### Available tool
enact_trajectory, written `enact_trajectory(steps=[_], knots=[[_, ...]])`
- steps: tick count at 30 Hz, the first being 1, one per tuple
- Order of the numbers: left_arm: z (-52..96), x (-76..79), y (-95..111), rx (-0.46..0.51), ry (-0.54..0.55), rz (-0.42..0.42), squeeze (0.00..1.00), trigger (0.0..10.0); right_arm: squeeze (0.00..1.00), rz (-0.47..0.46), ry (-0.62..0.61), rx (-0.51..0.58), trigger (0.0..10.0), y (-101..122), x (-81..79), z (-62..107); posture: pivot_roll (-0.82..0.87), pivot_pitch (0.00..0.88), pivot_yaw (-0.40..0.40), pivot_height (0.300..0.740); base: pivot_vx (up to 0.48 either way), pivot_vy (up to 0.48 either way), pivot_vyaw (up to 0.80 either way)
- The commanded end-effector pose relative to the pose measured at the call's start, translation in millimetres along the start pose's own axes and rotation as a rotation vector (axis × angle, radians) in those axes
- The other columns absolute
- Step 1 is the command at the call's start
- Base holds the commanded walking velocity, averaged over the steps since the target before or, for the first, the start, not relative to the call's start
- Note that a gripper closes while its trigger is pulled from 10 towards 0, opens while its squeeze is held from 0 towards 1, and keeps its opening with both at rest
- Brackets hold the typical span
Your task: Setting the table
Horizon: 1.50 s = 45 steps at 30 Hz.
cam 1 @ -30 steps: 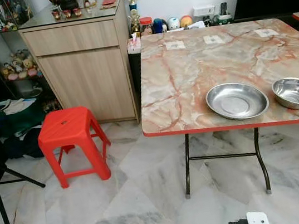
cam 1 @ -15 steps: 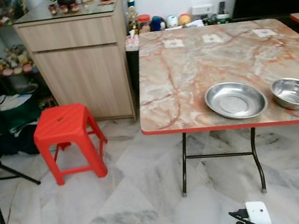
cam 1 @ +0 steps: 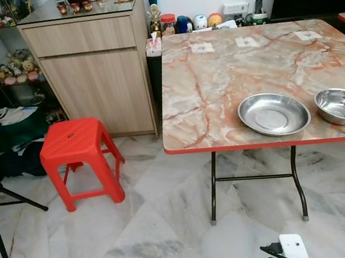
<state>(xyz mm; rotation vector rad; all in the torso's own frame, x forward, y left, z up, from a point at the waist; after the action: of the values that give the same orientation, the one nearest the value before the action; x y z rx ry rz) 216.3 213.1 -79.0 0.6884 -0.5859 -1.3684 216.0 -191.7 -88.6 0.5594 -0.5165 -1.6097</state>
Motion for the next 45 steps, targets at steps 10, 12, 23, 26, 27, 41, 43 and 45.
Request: enact_trajectory(steps=[10, 12, 23, 26, 27, 41, 43, 45], knots=[[1.6, 4.7, -6, -0.012, -0.038, 0.003, 0.0, 10.0, 0.0, -0.064, 0.005, -0.001, 10.0, -6, -3.6, 0.7, 0.09, 0.053, -0.013, 0.74, 0.0, 0.0, 0.0], [1.8, 4.8, -6, -0.014, -0.037, 0.003, 0.0, 10.0, 0.0, -0.063, 0.003, -0.001, 10.0, -6, -3.4, 0.7, 0.09, 0.052, -0.013, 0.74, 0.0, 0.0, 0.0], [2.2, 4.5, -9, -0.029, -0.037, 0.038, 0.0, 10.0, 0.0, -0.043, -0.001, 0.002, 10.0, -4, -1.0, 0.8, 0.09, 0.059, -0.027, 0.74, 0.0, 0.0, 0.0], [2.3, 6.0, -10, -0.035, -0.038, 0.049, 0.0, 10.0, 0.0, -0.046, -0.003, 0.004, 10.0, -4, -0.9, 0.7, 0.09, 0.063, -0.028, 0.74, 0.081, 0.0, 0.0], [2.4, 6.6, -11, -0.037, -0.039, 0.048, 0.0, 10.0, 0.0, -0.046, -0.003, 0.005, 10.0, -4, -0.8, 0.7, 0.09, 0.063, -0.028, 0.74, 0.255, 0.0, 0.0], [2.8, 7.0, -13, -0.052, -0.041, 0.047, 0.0, 10.0, 0.0, -0.045, -0.005, 0.003, 10.0, -3, -0.9, 0.5, 0.09, 0.071, -0.028, 0.74, 0.289, 0.0, 0.0], [2.8, 7.3, -14, -0.054, -0.042, 0.047, 0.0, 10.0, 0.0, -0.046, -0.005, 0.003, 10.0, -3, -0.8, 0.5, 0.09, 0.073, -0.028, 0.74, 0.302, 0.0, 0.0], [2.9, 7.3, -14, -0.056, -0.041, 0.047, 0.0, 10.0, 0.0, -0.046, -0.005, 0.003, 10.0, -3, -0.7, 0.5, 0.09, 0.073, -0.028, 0.74, 0.298, 0.0, 0.0]])
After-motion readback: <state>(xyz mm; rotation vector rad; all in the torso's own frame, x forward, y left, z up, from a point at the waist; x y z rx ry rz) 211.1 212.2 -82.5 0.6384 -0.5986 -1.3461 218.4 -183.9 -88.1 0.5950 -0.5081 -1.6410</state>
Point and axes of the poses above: a point about 5 cm out from each wrist's last joint towards the gripper, its own z axis pointing back from the gripper into the wrist, its own y axis along the axis of the wrist's last joint, x = y × z, the point moved 2 cm from there along -z, pointing out of the wrist towards the gripper, and after that the axes turned 1 degree about z, right-handed, at the moved point
